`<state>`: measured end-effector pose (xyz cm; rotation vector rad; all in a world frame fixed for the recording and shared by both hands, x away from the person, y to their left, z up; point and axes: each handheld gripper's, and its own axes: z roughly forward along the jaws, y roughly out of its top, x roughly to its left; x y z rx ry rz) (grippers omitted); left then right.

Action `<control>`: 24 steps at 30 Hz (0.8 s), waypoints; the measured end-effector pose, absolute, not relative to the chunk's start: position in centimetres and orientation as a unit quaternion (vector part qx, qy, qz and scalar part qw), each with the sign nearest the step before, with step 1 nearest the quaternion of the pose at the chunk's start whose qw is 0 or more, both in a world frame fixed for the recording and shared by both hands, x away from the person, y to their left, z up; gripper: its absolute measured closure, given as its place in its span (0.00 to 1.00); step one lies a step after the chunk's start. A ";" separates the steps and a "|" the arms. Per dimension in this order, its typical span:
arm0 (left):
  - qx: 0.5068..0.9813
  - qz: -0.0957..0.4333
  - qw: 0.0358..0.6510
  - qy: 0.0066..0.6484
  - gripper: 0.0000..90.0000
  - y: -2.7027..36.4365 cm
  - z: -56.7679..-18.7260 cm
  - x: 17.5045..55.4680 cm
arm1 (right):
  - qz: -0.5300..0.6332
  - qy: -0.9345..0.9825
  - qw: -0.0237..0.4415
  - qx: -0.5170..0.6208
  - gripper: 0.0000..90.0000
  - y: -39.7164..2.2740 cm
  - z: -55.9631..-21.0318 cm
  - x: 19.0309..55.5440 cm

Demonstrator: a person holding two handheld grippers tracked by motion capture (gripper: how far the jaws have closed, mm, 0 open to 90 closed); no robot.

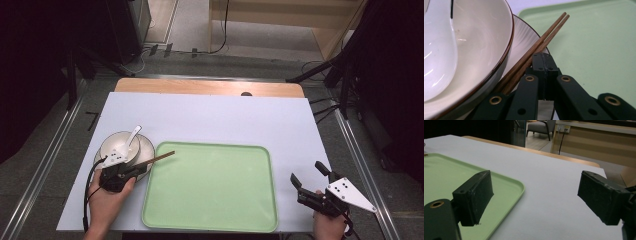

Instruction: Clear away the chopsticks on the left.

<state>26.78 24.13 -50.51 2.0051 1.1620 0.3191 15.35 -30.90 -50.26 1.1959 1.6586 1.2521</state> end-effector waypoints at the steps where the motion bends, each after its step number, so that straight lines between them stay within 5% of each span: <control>1: 0.788 0.129 0.387 0.460 1.00 24.0 -50.5 26.9 | 0.486 0.645 0.363 0.465 0.15 -30.9 -50.3 15.4; 14: 0.783 0.154 0.375 0.472 1.00 22.6 -50.6 27.3 | 0.484 0.647 0.367 0.461 0.15 -30.9 -50.2 15.2; 24: 0.795 0.117 0.404 0.437 0.91 26.6 -48.2 25.3 | 0.484 0.645 0.369 0.462 0.15 -31.0 -50.1 15.1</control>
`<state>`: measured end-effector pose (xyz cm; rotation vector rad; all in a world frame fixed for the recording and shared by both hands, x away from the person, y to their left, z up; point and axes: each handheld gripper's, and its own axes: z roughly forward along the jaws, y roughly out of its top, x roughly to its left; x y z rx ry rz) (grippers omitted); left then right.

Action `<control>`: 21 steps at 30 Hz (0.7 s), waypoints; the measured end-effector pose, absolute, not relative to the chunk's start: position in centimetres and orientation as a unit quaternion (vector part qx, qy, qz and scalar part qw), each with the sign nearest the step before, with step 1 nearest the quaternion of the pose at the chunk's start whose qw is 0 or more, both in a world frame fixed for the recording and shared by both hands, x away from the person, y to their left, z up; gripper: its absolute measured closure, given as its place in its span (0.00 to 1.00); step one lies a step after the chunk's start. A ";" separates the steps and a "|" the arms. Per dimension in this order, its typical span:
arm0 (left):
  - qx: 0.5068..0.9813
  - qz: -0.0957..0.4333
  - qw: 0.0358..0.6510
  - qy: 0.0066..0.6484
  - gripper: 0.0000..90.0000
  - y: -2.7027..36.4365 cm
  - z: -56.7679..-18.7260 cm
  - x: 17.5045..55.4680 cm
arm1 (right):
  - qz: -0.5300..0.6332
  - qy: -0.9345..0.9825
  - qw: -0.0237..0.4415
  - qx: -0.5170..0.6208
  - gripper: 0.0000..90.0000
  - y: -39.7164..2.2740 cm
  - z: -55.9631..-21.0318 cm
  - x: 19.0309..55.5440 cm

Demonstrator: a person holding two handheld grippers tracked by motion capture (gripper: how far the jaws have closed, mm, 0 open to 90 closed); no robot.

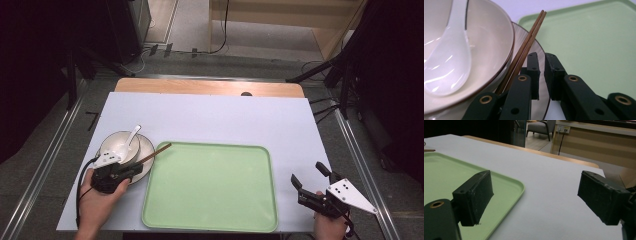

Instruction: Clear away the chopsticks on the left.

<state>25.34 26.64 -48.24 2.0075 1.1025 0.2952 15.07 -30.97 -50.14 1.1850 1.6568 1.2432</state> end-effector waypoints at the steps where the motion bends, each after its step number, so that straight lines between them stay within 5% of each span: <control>1: 0.797 0.116 0.402 0.436 0.91 27.1 -48.1 25.2 | 0.484 0.645 0.369 0.462 0.15 -31.0 -50.1 15.1; 21: 0.818 0.116 0.361 0.432 0.86 30.6 -47.8 24.7 | 0.482 0.650 0.368 0.459 0.15 -30.7 -50.1 15.2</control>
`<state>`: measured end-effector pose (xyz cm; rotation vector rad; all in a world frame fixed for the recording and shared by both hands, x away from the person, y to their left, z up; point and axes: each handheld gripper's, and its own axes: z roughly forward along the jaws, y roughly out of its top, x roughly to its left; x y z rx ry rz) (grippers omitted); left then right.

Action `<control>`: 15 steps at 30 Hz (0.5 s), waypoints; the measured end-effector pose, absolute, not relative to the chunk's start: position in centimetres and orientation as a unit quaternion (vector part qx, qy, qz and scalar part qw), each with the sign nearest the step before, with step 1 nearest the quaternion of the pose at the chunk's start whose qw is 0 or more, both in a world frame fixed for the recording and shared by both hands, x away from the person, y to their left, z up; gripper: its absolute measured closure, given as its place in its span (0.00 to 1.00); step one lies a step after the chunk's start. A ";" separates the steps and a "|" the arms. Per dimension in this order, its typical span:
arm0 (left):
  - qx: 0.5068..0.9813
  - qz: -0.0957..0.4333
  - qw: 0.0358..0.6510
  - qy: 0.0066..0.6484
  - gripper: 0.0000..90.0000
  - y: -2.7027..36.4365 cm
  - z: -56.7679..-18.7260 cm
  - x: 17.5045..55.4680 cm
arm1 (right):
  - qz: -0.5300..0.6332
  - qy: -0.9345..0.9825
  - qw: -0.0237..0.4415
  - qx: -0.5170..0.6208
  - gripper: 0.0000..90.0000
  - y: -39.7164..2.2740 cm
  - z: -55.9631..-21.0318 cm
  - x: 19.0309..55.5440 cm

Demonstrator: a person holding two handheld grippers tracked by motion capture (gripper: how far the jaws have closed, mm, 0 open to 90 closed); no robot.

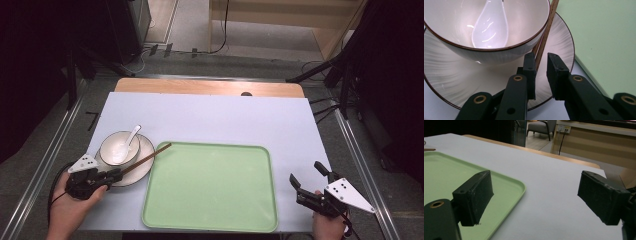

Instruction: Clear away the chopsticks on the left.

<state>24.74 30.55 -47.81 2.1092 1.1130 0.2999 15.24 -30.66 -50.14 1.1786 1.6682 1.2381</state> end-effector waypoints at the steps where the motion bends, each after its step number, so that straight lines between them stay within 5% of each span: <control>1: 0.819 0.118 0.361 0.430 0.86 30.5 -47.8 24.7 | 0.482 0.650 0.368 0.459 0.15 -30.7 -50.1 15.2; 15: 0.826 0.118 0.348 0.428 0.86 30.4 -47.9 24.6 | 0.482 0.649 0.367 0.461 0.15 -30.7 -50.2 15.3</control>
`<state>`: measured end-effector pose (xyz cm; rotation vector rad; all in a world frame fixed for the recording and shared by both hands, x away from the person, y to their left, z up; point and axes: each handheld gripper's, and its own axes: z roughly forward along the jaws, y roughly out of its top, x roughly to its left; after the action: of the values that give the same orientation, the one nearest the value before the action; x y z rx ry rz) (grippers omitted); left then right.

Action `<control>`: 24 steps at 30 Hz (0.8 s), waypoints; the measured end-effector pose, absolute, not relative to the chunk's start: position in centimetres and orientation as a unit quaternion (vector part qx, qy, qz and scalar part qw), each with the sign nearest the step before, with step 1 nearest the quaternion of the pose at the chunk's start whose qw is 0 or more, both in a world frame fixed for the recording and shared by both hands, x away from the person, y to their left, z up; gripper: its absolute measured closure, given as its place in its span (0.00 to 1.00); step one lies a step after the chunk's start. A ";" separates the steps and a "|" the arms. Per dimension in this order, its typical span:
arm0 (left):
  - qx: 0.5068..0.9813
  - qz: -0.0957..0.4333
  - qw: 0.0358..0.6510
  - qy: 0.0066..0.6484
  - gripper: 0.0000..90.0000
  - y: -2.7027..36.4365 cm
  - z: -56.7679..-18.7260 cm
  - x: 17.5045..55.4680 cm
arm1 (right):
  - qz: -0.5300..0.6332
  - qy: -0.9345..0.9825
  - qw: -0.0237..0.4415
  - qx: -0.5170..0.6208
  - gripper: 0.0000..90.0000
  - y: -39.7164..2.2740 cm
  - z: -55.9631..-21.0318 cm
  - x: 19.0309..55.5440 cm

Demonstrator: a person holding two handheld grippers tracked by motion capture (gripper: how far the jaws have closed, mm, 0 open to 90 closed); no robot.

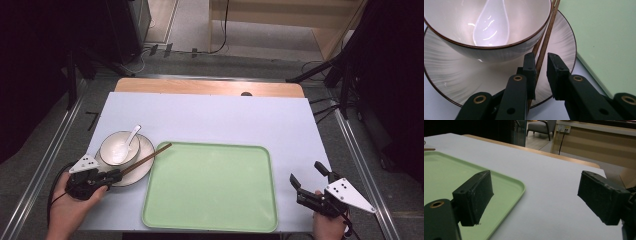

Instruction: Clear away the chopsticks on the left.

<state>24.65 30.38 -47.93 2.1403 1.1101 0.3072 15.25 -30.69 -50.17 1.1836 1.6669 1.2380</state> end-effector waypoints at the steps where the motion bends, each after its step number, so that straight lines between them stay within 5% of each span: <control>1: 0.827 0.118 0.346 0.426 0.86 30.3 -48.0 24.7 | 0.482 0.649 0.367 0.460 0.15 -30.7 -50.2 15.3; 24: 0.855 0.125 0.328 0.381 0.95 27.5 -48.4 24.5 | 0.482 0.650 0.366 0.461 0.15 -30.6 -50.2 15.3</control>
<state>24.52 27.54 -48.38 2.2390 0.9972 0.3277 15.30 -30.65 -50.23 1.1840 1.6704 1.2391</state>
